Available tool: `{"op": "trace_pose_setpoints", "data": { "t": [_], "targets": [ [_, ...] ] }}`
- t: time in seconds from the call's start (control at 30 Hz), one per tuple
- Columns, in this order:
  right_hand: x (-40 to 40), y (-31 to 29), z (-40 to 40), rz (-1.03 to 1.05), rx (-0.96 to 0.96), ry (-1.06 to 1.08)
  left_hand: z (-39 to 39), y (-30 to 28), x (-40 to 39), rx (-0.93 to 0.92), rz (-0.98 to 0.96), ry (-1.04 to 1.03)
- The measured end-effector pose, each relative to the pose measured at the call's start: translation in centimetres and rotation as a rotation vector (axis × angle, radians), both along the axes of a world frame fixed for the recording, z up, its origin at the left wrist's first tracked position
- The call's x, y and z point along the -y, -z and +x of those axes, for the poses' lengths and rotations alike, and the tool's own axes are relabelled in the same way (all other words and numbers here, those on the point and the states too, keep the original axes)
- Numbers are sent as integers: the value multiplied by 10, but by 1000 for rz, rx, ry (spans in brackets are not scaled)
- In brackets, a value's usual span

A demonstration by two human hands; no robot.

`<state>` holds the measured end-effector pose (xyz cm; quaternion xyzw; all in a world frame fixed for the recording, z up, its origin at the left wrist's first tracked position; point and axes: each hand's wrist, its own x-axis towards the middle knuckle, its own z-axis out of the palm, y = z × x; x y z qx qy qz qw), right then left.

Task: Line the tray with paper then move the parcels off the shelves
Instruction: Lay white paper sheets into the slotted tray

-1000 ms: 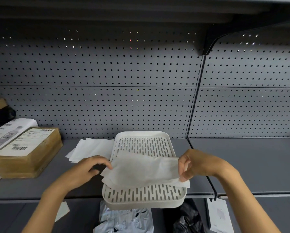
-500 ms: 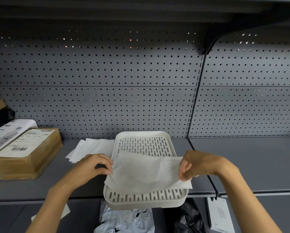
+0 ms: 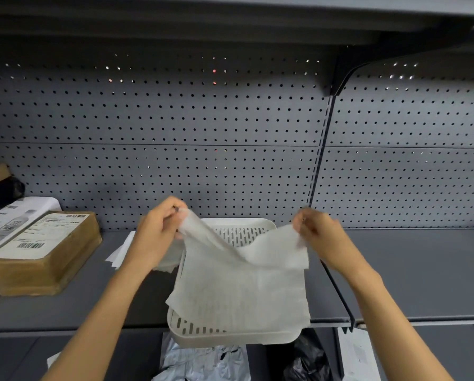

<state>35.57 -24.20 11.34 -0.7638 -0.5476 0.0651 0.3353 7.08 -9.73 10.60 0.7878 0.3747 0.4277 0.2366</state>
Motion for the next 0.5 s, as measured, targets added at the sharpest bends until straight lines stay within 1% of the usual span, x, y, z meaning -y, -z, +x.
{"op": "trace_pose_setpoints", "data": {
  "t": [0.13, 0.2, 0.27, 0.3, 0.37, 0.4, 0.43, 0.5],
  "targets": [
    [1, -34, -3, 337, -111, 74, 2, -58, 8, -10, 173, -55],
    [6, -50, -5, 412, -124, 95, 1, -84, 20, -98, 222, -57],
    [13, -64, -4, 437, -154, 77, -4, -104, 29, -166, 202, -8],
    [18, -72, -4, 441, -187, 59, -9, -113, 34, -146, 156, 44],
    [29, -89, -5, 443, -268, 19, -18, -130, 46, -18, 39, 149],
    [34, -96, -7, 440, -304, -2, -22, -136, 50, 49, -3, 168],
    [37, -103, -9, 437, -330, -21, -24, -140, 52, 93, -27, 155],
    [36, -113, -10, 432, -345, -40, -23, -146, 47, 115, -32, 91]
  ]
}}
